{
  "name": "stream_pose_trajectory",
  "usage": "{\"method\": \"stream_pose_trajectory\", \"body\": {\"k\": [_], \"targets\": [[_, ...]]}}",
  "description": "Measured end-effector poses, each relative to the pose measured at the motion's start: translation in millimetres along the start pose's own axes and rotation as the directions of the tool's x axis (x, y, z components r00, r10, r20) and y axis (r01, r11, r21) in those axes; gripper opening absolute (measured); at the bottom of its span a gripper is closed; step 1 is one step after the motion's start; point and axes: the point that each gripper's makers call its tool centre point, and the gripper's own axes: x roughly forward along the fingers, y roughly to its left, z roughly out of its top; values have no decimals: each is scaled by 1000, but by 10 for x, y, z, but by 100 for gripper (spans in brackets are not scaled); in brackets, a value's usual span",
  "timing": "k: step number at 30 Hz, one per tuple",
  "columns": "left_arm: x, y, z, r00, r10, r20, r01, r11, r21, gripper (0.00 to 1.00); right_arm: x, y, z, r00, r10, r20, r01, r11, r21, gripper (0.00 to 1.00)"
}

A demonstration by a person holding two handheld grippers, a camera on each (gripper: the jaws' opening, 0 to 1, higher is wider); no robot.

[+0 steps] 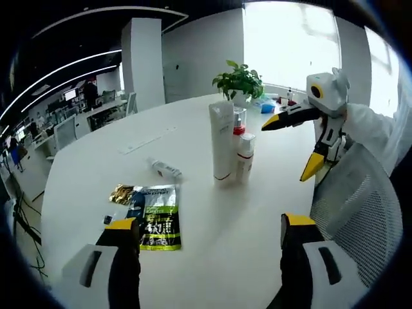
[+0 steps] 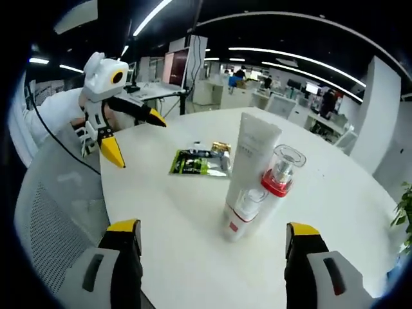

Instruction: Arrange the skincare products in the storage area until every visible bottle or jar stands upright without overlapping.

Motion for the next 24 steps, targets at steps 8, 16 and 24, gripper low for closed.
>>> {"method": "stream_pose_trajectory", "body": {"k": [8, 16, 24], "targets": [[-88, 31, -22, 1000, 15, 0, -15, 1000, -7, 95, 1, 55, 28, 1000, 8, -3, -8, 1000, 9, 100], [-149, 45, -38, 1000, 23, -1, -23, 1000, -12, 99, -19, 58, 67, 1000, -4, 4, 4, 999, 31, 100], [-221, 48, -16, 999, 36, 1, -36, 999, -31, 99, -46, 56, 54, 1000, -11, 2, 11, 999, 30, 100]]}}
